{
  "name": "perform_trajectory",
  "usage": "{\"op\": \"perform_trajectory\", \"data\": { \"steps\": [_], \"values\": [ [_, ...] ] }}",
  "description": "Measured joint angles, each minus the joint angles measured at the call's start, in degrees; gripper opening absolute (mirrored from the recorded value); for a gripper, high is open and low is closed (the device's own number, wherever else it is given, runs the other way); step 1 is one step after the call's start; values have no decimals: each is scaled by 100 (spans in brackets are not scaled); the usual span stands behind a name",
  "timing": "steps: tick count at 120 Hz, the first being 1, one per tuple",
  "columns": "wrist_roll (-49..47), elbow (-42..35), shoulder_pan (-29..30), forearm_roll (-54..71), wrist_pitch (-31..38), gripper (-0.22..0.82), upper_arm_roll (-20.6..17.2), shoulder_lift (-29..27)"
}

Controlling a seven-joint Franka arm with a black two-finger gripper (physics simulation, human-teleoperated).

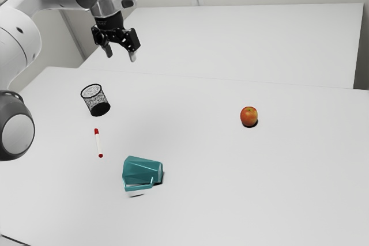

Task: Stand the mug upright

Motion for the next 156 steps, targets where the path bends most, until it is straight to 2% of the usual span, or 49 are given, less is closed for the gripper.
{"op": "perform_trajectory", "data": {
  "steps": [24,32,52,77,108,156],
  "values": [
    [11,-105,17,-36,-11,60,53,-48],
    [13,-555,25,-33,24,60,74,-253],
    [9,-2003,-113,-47,371,60,91,-1207],
    [9,-3703,-212,-95,1098,60,134,-2085],
    [32,-5251,-251,-1037,1968,60,529,-2700],
    [62,-7084,-157,-2400,2929,60,783,-3500]
  ]
}}
